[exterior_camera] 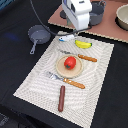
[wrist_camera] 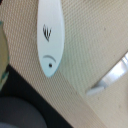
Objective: Interact with the objects in diverse but meaningful ways.
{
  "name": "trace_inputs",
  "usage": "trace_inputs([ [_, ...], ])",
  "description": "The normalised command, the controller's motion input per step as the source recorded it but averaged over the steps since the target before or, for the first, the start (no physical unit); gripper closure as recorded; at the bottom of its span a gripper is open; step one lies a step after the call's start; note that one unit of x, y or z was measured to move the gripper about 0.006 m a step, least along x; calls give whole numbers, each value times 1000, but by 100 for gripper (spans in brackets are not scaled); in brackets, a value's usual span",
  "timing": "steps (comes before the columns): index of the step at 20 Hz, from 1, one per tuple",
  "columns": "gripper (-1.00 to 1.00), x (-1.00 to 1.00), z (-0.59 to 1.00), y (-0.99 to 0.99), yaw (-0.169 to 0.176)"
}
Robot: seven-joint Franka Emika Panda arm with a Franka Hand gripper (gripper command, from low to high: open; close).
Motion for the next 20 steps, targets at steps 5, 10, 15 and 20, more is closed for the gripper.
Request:
trace_inputs([
  [5,-100,-758,355,-46,-21],
  [10,-100,-937,106,-146,-31],
  [15,-100,-999,-57,-246,-46],
  [20,-100,-883,-77,-304,-99],
])
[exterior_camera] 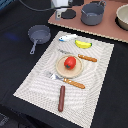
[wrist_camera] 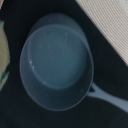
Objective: Interact with the objects in diverse but meaningful ways.
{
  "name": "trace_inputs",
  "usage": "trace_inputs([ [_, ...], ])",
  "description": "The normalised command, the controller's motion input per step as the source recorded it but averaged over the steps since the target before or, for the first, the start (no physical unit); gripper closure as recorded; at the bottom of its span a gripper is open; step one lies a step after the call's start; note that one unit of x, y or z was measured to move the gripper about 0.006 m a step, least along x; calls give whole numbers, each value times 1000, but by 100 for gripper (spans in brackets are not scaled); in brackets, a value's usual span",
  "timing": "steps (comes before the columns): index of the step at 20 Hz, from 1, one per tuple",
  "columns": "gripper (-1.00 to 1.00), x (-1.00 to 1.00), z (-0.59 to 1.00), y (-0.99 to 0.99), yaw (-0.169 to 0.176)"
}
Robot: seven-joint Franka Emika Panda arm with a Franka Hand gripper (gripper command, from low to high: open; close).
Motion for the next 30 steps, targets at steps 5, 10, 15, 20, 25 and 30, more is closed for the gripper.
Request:
trace_inputs([
  [5,-100,-419,-9,-399,-170],
  [10,-100,-56,-33,-430,-183],
  [15,-100,-402,-206,-360,-151],
  [20,-100,-493,-254,-344,-148],
  [25,-100,-465,-265,-273,-228],
  [30,-100,-521,-326,-203,-193],
])
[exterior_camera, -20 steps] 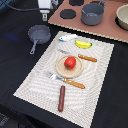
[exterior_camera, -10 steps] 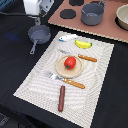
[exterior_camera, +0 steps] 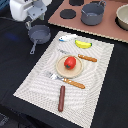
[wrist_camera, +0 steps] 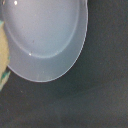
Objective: Interact with the objects in diverse but meaningful ways.
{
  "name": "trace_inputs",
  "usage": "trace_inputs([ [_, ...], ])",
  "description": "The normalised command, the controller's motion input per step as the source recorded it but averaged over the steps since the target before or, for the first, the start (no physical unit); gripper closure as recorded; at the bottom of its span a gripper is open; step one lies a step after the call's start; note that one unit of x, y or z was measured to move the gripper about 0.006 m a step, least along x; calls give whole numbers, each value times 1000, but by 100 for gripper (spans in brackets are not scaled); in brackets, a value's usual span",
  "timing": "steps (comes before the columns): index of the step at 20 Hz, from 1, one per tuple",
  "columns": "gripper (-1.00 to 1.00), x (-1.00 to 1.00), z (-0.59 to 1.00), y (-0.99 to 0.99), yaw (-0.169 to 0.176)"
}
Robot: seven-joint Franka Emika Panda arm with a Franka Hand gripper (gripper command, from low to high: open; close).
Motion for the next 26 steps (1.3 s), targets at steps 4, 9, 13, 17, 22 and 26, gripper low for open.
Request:
trace_inputs([
  [4,-100,-467,-407,0,-82],
  [9,-100,-545,-482,10,-65],
  [13,-100,-551,-471,33,-59],
  [17,-100,-495,-419,16,-57],
  [22,-100,-111,-296,138,-28],
  [26,-100,-79,-302,148,-24],
])
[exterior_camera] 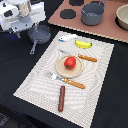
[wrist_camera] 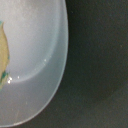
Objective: Interact with the objects in diverse but meaningful ways.
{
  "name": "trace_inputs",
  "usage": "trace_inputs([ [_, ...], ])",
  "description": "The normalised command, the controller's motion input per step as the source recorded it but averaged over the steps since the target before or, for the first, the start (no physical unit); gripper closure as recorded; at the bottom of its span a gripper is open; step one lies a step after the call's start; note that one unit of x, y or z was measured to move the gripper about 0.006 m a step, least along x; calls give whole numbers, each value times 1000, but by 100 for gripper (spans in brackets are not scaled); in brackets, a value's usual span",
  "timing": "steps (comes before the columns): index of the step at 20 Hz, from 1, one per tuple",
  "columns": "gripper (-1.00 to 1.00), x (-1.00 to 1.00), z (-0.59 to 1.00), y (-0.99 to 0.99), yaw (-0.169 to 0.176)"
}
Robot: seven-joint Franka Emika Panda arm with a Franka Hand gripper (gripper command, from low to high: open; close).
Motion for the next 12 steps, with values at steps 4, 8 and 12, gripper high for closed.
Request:
trace_inputs([
  [4,-100,-53,-312,181,-13],
  [8,-100,-106,-281,143,-10],
  [12,-100,-166,-154,74,-10],
])
